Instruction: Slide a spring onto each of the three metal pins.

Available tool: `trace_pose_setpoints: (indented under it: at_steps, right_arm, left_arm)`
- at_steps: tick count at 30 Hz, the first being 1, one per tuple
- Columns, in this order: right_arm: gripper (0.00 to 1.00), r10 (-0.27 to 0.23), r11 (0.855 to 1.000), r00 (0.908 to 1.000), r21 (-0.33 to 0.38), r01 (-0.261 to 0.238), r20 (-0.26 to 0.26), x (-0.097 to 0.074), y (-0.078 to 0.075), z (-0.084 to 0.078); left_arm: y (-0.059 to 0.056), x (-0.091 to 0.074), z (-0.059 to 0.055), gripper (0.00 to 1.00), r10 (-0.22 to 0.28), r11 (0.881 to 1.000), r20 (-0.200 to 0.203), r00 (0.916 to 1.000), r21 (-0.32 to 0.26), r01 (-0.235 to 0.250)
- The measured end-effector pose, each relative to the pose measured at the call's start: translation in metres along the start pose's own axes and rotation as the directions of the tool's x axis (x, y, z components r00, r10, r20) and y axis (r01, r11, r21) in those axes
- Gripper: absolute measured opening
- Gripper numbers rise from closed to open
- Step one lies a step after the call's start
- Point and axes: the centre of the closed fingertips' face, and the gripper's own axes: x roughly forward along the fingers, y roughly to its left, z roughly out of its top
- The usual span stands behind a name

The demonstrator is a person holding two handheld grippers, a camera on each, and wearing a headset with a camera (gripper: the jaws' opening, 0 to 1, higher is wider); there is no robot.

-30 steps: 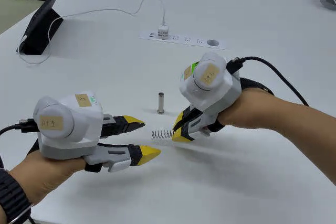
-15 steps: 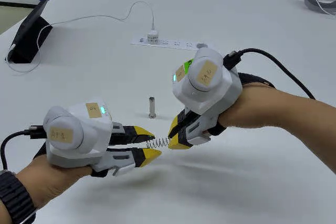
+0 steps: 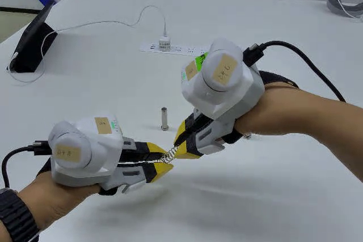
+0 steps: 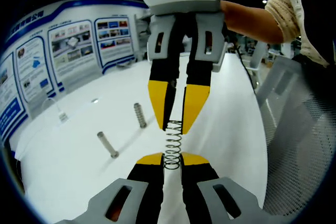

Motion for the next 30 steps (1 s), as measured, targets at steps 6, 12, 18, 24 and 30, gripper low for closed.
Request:
trace_pose_setpoints:
  at_steps: [6, 12, 18, 24, 30]
  right_arm:
    - [0.12, -0.008, 1.000, 0.9996, -0.008, 0.008, 0.029, -0.001, 0.001, 0.009]
    - [0.12, -0.016, 1.000, 0.9973, 0.000, 0.016, 0.072, -0.002, 0.001, 0.018]
    - [0.12, -0.028, 1.000, 0.9953, 0.005, 0.027, 0.092, -0.001, -0.001, 0.020]
    - [0.14, -0.036, 0.999, 0.9946, 0.023, 0.034, 0.098, 0.000, -0.004, 0.019]
    - [0.12, -0.034, 0.998, 0.9920, 0.059, 0.027, 0.121, 0.003, -0.003, 0.021]
  left_arm:
    - [-0.001, 0.000, 0.002, 0.11, -0.001, 1.000, 0.005, 1.0000, -0.001, 0.001]
    - [-0.001, 0.001, 0.007, 0.11, 0.001, 1.000, 0.027, 0.9996, -0.021, 0.000]
    - [0.002, 0.000, 0.007, 0.11, 0.014, 0.998, 0.049, 0.9987, -0.064, -0.010]
    - [0.005, -0.002, 0.007, 0.11, 0.023, 0.997, 0.061, 0.9979, -0.080, -0.018]
    - [0.004, -0.001, 0.009, 0.11, 0.027, 0.996, 0.069, 0.9973, -0.084, -0.021]
